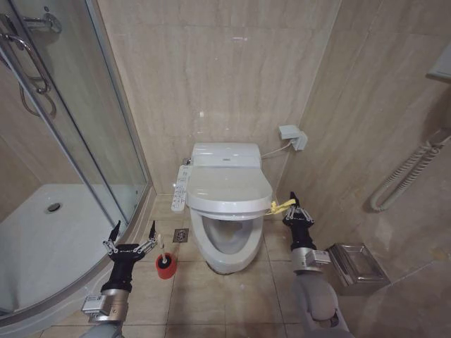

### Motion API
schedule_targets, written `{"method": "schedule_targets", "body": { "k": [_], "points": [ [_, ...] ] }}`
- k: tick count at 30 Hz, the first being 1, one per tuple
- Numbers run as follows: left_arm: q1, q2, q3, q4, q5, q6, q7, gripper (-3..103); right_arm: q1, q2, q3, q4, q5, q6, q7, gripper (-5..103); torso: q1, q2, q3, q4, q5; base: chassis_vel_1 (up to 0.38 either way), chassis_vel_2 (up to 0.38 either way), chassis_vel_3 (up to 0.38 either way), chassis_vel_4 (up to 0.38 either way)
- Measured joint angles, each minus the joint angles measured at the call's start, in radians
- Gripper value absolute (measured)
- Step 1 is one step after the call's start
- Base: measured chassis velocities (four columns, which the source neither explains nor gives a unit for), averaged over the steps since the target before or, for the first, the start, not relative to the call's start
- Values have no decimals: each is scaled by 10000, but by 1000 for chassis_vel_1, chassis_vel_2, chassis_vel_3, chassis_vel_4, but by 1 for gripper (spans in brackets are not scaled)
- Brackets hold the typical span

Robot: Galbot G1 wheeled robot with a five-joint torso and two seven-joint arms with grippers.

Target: Open the toilet lid, clean the toilet bowl with a toilet brush, close the toilet lid, and flush.

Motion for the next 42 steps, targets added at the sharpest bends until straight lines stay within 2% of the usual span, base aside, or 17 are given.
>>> {"method": "schedule_targets", "body": {
  "k": [13,20,26,33,42],
  "points": [
    [-12,0,0,0,0,0,0,100,30,75,190,-34,24,163,-4,1,10,-2,3,-1,-1,-99,97,98,-102],
    [-1,0,0,0,0,0,0,100,168,412,390,-58,-401,-13,61,1,-2,1,-1,1,0,13,-26,-20,21],
    [-6,0,0,0,0,0,0,100,469,412,421,-156,-629,-221,220,1,0,0,1,2,-1,3,-8,-9,7],
    [-6,0,0,0,0,0,0,100,1520,177,235,-683,-504,-617,470,1,1,0,0,0,-1,0,0,0,0],
    [-5,0,0,0,0,0,1,100,3387,-687,-37,-2528,-23,-660,639,1,1,1,0,1,-1,0,0,0,0]
  ]
}}
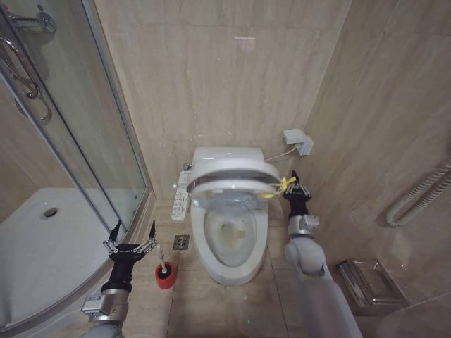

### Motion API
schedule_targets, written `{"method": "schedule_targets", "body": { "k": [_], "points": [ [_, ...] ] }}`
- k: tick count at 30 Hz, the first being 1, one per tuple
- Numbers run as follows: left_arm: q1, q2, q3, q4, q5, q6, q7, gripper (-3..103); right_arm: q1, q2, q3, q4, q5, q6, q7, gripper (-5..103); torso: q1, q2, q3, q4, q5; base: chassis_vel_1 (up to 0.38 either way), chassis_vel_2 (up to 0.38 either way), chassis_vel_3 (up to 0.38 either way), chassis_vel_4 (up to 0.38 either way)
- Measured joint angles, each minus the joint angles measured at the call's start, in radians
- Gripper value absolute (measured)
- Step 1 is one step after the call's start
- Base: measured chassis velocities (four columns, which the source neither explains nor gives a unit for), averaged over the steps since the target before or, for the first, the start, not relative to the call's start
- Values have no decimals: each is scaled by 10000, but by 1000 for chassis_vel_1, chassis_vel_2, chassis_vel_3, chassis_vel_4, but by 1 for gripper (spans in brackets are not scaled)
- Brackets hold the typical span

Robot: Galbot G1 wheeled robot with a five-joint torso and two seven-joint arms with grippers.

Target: Open the toilet lid, clean the toilet bowl with a toilet brush, close the toilet lid, and flush.

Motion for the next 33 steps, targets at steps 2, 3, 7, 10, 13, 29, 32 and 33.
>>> {"method": "schedule_targets", "body": {
  "k": [2,3,7,10,13,29,32,33],
  "points": [
    [-1,0,-1,0,0,0,-2,100,648,-211,-72,-541,155,1,49,1,0,0,0,2,0,0,0,0,0],
    [-1,0,0,0,0,0,-1,100,943,-282,-98,-749,206,1,59,1,0,0,0,2,0,0,0,0,0],
    [-1,0,0,0,0,0,-1,100,1850,-458,-164,-1383,305,-2,64,1,2,-1,2,2,-1,0,0,0,0],
    [-1,0,-1,0,0,0,-1,100,2499,-581,-227,-1856,331,-9,65,1,4,-2,2,2,0,0,0,0,0],
    [-1,0,0,0,0,0,-1,100,3257,-748,-365,-2415,418,-91,66,1,4,-3,3,0,1,0,0,0,0],
    [0,0,-1,0,0,0,-1,100,5308,-824,-950,-4534,361,-184,-21,1,3,-3,2,-5,3,0,0,0,0],
    [-1,0,-1,0,0,0,-1,100,5681,-787,-1123,-4875,326,-171,-32,1,3,-3,3,-7,3,0,0,0,0],
    [0,0,0,0,0,0,0,100,5873,-764,-1213,-5028,320,-168,-28,1,3,-3,3,-8,3,0,0,0,0]
  ]
}}
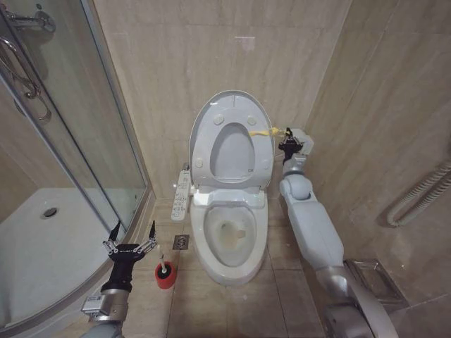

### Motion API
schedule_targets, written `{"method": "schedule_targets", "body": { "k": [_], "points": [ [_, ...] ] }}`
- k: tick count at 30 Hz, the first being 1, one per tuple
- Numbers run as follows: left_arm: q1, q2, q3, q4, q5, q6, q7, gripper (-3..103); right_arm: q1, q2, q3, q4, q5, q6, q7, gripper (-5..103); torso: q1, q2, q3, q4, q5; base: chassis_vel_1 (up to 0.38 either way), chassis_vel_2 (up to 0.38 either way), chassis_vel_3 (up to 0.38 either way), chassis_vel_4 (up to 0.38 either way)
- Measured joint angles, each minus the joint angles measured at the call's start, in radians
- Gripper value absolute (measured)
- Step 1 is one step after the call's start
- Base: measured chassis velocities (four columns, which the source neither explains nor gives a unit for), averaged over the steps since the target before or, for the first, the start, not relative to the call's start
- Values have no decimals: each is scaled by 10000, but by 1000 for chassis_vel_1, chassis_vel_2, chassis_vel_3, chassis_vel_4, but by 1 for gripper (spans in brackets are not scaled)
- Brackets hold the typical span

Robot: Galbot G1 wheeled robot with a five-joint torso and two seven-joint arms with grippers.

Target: Open the toilet lid, clean the toilet bowl with a toilet brush, close the toilet lid, and flush.

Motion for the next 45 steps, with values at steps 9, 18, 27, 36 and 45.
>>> {"method": "schedule_targets", "body": {
  "k": [9,18,27,36,45],
  "points": [
    [0,0,0,0,0,0,0,100,1024,210,-481,-789,-70,-28,90,1,-1,0,-1,3,-2,0,0,0,0],
    [0,0,0,0,0,0,0,100,933,-60,-687,-571,15,-54,118,1,-1,1,-1,11,-2,0,0,0,0],
    [2,0,0,0,0,0,0,100,273,-616,-806,348,320,-190,171,1,-1,1,-2,8,-1,0,0,0,0],
    [0,0,0,0,0,0,0,100,-609,-921,-869,1612,744,-640,247,12,-2,2,-2,6,-1,0,0,0,0],
    [0,0,0,0,0,0,-1,100,-1350,-1212,-683,2712,980,-915,309,38,-2,2,-3,6,-1,0,0,0,0]
  ]
}}
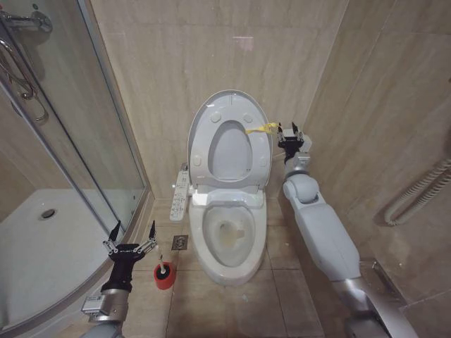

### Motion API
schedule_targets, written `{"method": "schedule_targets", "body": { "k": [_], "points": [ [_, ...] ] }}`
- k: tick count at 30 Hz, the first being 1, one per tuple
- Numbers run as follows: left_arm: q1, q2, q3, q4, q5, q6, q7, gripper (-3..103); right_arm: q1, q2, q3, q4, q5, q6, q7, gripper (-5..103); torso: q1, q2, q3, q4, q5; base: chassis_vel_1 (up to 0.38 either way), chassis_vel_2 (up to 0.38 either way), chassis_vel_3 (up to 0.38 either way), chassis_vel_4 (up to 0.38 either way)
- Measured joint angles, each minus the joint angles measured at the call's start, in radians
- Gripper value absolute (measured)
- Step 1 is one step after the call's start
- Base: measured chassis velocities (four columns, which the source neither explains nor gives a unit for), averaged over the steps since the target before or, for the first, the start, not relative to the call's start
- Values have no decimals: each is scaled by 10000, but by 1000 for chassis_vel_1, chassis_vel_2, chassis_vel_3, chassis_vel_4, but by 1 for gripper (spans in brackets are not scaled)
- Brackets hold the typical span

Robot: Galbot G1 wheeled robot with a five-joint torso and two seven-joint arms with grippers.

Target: Open the toilet lid, clean the toilet bowl with a toilet brush, close the toilet lid, and flush.

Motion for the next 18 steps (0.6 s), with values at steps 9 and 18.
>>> {"method": "schedule_targets", "body": {
  "k": [9,18],
  "points": [
    [0,0,0,0,0,0,1,100,-745,-223,85,832,149,-134,-5,65,0,0,0,1,0,0,0,0,0],
    [0,0,0,0,0,0,0,100,-1157,-318,-206,1479,408,-373,-8,100,0,0,0,0,0,0,0,0,0]
  ]
}}
